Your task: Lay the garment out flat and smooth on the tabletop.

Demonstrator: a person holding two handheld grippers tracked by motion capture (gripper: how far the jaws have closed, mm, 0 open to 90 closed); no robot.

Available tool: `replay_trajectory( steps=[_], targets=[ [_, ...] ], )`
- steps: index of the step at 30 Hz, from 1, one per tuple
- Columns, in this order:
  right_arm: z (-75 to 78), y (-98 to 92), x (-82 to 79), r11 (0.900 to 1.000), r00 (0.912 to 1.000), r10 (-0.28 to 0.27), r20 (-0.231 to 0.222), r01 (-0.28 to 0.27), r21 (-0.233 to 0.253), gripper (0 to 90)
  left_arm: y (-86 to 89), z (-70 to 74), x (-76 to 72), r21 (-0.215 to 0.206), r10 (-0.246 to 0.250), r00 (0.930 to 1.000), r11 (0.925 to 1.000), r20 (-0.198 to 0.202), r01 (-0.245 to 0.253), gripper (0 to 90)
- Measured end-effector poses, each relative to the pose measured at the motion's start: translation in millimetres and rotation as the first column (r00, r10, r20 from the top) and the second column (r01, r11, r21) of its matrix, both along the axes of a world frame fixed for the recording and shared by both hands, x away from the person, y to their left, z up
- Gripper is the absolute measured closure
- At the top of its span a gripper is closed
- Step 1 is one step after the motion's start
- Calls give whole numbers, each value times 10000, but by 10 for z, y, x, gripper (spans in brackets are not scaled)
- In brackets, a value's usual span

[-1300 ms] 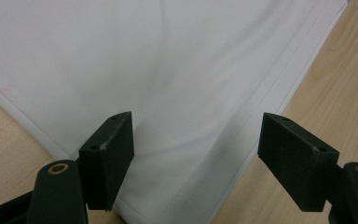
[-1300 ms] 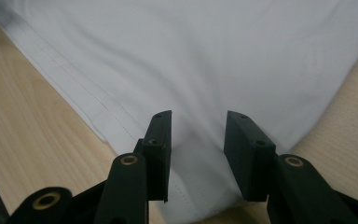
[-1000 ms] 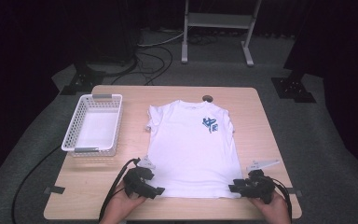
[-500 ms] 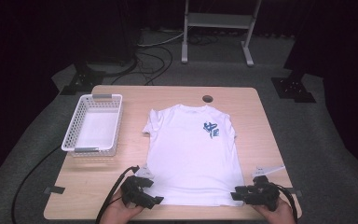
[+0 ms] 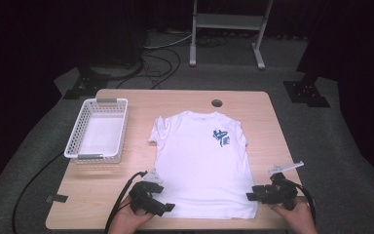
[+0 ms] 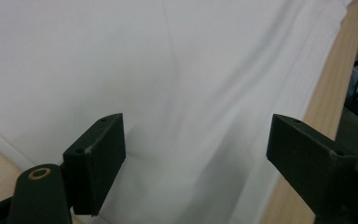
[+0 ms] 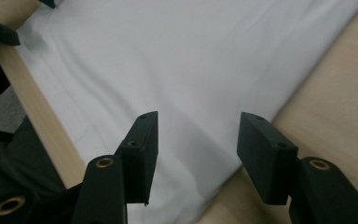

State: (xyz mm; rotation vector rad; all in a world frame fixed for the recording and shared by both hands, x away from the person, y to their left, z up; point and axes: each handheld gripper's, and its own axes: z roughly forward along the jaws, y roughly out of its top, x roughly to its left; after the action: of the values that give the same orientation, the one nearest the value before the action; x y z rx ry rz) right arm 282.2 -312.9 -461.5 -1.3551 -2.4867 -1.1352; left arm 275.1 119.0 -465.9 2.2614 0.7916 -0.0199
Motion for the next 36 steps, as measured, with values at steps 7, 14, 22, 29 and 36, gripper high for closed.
replay_trajectory(
  steps=[7,14,22,29,36],
  targets=[
    [23,-95,372,9978,9978,-643,188,640,165,468,-58,-21,235,-194,291,9994,9994,202,-287,172],
    [59,-149,802,9909,9903,-1328,419,1318,263,467,-97,-37,331,-234,346,9988,9992,344,-339,172],
    [106,-142,1324,9786,9772,-2053,547,2057,-14,483,-96,-50,312,-191,244,9981,9995,568,-234,171],
    [159,-80,1698,9671,9652,-2512,723,2534,-227,510,-101,-56,293,-78,156,9970,9999,758,-151,170],
    [131,-57,1968,9485,9487,-3104,605,3133,-469,537,-112,-61,272,8,135,9958,9999,901,-136,162]
  ],
)
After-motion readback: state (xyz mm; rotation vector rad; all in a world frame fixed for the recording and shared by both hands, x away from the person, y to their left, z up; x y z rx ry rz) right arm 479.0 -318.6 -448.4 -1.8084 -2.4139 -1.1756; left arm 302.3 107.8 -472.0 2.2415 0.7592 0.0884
